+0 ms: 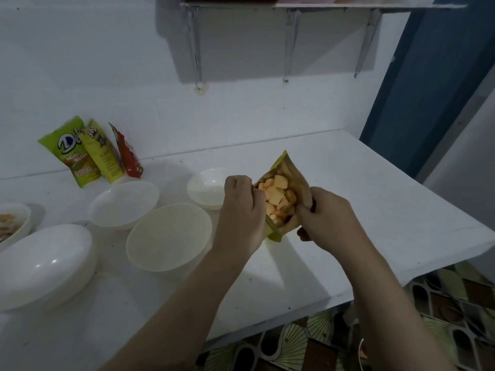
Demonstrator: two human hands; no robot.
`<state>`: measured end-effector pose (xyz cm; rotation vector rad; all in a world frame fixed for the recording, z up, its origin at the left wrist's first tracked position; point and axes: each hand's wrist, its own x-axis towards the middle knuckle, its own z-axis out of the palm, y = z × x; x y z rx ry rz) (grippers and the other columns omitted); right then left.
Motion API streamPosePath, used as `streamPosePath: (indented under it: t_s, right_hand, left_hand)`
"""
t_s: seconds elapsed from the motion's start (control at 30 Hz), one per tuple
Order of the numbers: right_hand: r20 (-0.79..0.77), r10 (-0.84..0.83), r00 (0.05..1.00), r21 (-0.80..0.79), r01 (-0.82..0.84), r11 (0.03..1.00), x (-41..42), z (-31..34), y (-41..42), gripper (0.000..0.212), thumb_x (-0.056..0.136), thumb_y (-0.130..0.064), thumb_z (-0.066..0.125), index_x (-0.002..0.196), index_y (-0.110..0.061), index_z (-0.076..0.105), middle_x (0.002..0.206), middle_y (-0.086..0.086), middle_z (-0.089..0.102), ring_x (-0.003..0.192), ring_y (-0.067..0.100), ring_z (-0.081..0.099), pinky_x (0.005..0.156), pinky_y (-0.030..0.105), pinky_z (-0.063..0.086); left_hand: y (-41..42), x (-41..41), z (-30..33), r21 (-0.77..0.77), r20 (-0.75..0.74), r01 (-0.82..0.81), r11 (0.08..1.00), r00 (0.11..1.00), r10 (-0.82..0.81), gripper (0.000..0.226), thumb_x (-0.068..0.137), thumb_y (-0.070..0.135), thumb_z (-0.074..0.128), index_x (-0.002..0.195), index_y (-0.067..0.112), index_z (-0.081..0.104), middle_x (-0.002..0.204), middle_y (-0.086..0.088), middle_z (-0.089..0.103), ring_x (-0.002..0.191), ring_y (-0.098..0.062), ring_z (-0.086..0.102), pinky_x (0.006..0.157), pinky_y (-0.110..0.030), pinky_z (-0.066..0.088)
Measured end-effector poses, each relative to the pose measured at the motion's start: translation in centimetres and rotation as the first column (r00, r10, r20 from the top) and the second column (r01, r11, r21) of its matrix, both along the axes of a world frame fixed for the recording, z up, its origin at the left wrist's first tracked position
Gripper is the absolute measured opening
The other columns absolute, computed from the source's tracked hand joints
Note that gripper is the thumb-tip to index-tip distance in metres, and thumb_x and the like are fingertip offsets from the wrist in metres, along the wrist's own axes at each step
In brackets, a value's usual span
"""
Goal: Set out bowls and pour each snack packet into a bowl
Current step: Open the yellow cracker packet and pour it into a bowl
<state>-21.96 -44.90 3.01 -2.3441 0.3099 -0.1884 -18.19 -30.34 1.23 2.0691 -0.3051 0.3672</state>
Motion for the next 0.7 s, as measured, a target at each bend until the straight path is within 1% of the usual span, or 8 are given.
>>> streamPosePath:
  t_s: [0.1,0.2,0.27,0.33,0.4,0.5,0.57,0.7]
  right_hand:
    - [0.096,-0.076,0.992,0.122,0.064,0.99,-0.3,0.3,-0.7,0.016,0.089,-0.009,0.047,0.074,-0.005,0.042,0.084,0.022,0.066,0.055,0.021,0.072,0.063,0.047,0.06]
    - [0.197,-0.089,0.976,0.094,0.072,0.993,-0.5,0.7,-0.2,0.012,0.087,-0.004,0.044,0.076,-0.004,0.041,0.078,0.022,0.058,0.069,0.036,0.068,0.063,0.057,0.058]
    - [0.241,-0.1,0.965,0.063,0.088,0.994,-0.8,0.8,0.0,0.011,0.086,-0.003,0.044,0.076,-0.004,0.04,0.075,0.022,0.054,0.075,0.043,0.062,0.063,0.057,0.056]
    - [0.282,-0.109,0.953,0.069,0.094,0.993,-1.3,1.1,0.0,0.011,0.087,-0.002,0.044,0.077,-0.005,0.041,0.076,0.021,0.053,0.075,0.043,0.059,0.063,0.057,0.056]
    - [0.321,-0.114,0.94,0.097,0.087,0.991,-1.8,1.7,0.1,0.012,0.089,-0.003,0.044,0.078,-0.006,0.043,0.078,0.02,0.054,0.076,0.044,0.059,0.061,0.058,0.055]
    - [0.399,-0.09,0.912,0.124,0.043,0.991,-2.8,3.0,0.4,0.012,0.09,-0.003,0.045,0.079,-0.006,0.042,0.077,0.017,0.051,0.072,0.04,0.055,0.055,0.059,0.052]
    - [0.447,-0.054,0.893,0.111,0.005,0.994,-3.4,3.9,0.6,0.014,0.09,-0.002,0.046,0.078,-0.007,0.042,0.076,0.018,0.05,0.07,0.038,0.051,0.053,0.057,0.049]
    - [0.495,0.001,0.869,0.088,-0.051,0.995,-4.5,5.0,0.7,0.015,0.09,0.0,0.047,0.077,-0.006,0.041,0.076,0.019,0.049,0.07,0.036,0.05,0.053,0.056,0.046]
  left_hand:
    - [0.5,0.4,-0.4,-0.045,-0.035,-0.029,0.999,0.999,0.027,0.023,0.099,0.019,0.039,0.108,0.003,0.054,0.112,-0.011,0.051,0.098,-0.03,0.055,0.084,-0.043,0.051]
    - [0.2,0.0,-0.6,-0.053,-0.066,0.024,0.998,0.997,-0.027,0.021,0.101,0.022,0.039,0.099,0.007,0.055,0.104,-0.004,0.05,0.095,-0.021,0.049,0.079,-0.026,0.041]
    - [-0.3,-0.4,-0.5,-0.209,-0.185,0.065,0.976,0.977,-0.105,0.025,0.103,0.031,0.035,0.09,0.018,0.053,0.096,0.005,0.048,0.098,-0.021,0.049,0.083,-0.029,0.043]
    - [-0.7,-0.1,-0.6,-0.451,-0.318,0.01,0.893,0.932,-0.171,0.035,0.104,0.041,0.028,0.101,0.02,0.055,0.103,0.002,0.052,0.106,-0.022,0.052,0.092,-0.038,0.046]
    - [-0.8,0.7,-1.3,-0.614,-0.48,-0.137,0.777,0.847,-0.23,0.054,0.103,0.048,0.026,0.123,0.006,0.053,0.116,-0.007,0.055,0.11,-0.023,0.053,0.093,-0.039,0.045]
    - [-0.5,2.0,-3.2,-0.603,-0.664,-0.226,0.765,0.673,-0.325,0.051,0.102,0.049,0.037,0.13,0.008,0.049,0.128,-0.01,0.055,0.12,-0.031,0.053,0.103,-0.043,0.045]
    - [-0.3,2.8,-4.1,-0.626,-0.698,-0.238,0.743,0.594,-0.399,0.043,0.102,0.04,0.044,0.13,0.008,0.05,0.128,-0.013,0.057,0.119,-0.034,0.055,0.106,-0.046,0.044]
    - [-0.1,4.4,-4.2,-0.702,-0.657,-0.269,0.659,0.602,-0.454,0.036,0.101,0.028,0.05,0.131,0.008,0.051,0.126,-0.017,0.059,0.119,-0.035,0.056,0.106,-0.048,0.044]
